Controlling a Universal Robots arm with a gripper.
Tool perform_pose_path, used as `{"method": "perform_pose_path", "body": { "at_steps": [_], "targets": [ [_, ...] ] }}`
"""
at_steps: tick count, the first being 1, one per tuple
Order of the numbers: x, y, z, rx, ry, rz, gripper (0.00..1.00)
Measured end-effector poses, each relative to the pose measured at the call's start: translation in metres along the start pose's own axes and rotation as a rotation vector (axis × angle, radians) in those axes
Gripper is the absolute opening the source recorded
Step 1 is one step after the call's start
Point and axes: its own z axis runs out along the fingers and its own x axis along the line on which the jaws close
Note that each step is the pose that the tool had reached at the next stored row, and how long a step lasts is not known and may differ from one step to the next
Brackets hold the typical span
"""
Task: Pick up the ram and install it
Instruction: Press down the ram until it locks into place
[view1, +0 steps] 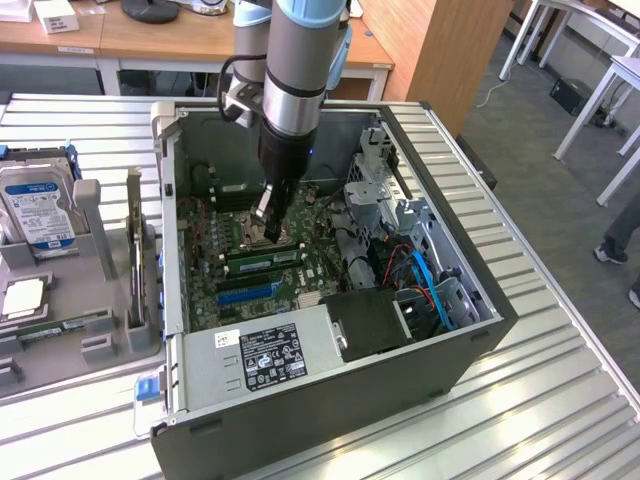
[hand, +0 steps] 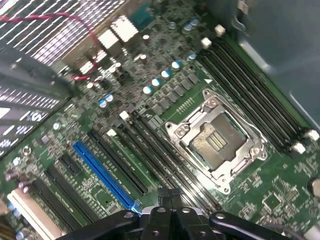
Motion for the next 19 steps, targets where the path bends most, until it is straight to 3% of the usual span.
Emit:
{"method": "perform_pose_path", "body": {
  "at_steps": [19],
  "targets": [
    [0.0000, 0.0000, 0.0007, 0.0021, -0.0138, 0.326, 0.11]
  ]
}}
